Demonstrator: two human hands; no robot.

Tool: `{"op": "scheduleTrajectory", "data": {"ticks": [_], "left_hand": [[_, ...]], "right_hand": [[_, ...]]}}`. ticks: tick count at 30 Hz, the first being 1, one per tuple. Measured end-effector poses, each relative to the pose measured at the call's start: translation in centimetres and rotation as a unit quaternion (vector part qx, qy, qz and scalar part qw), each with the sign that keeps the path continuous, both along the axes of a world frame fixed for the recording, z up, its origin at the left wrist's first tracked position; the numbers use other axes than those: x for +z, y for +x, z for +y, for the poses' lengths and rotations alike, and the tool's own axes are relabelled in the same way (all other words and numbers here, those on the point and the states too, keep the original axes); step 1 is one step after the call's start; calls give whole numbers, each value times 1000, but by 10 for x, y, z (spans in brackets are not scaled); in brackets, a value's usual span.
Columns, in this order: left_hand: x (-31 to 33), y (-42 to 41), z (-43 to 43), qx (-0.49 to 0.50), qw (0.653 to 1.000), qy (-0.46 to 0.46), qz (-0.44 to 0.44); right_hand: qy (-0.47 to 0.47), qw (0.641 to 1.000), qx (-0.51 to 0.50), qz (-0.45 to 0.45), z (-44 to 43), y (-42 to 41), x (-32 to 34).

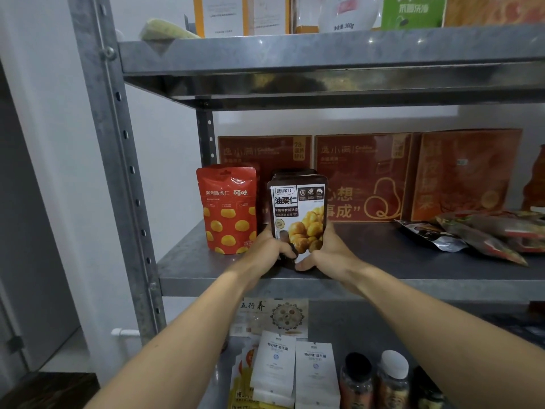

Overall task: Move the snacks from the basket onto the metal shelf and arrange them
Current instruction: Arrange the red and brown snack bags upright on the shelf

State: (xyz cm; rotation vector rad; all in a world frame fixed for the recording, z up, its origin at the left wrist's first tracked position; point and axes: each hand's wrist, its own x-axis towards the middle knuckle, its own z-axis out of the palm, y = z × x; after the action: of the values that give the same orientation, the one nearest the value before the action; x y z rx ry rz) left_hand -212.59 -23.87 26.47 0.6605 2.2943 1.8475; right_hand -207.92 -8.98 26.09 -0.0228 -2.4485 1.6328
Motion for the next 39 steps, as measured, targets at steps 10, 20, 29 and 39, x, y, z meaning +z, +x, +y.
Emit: {"op": "scheduleTrajectory", "data": {"ticks": [10,20,29,39], "left_hand": [[3,7,-1,-4,1000,15,-4],[0,19,-15,21,999,-11,45],[6,67,-26,182,959,-104,190],[13,129,43,199,883,-281,320]], "right_hand": [[7,1000,-7,-8,0,-1,-1],[40,996,-73,-37,-1,19,4],[199,972,-123,4,33,85,25],[465,881,-82,38,99,141,31]]}}
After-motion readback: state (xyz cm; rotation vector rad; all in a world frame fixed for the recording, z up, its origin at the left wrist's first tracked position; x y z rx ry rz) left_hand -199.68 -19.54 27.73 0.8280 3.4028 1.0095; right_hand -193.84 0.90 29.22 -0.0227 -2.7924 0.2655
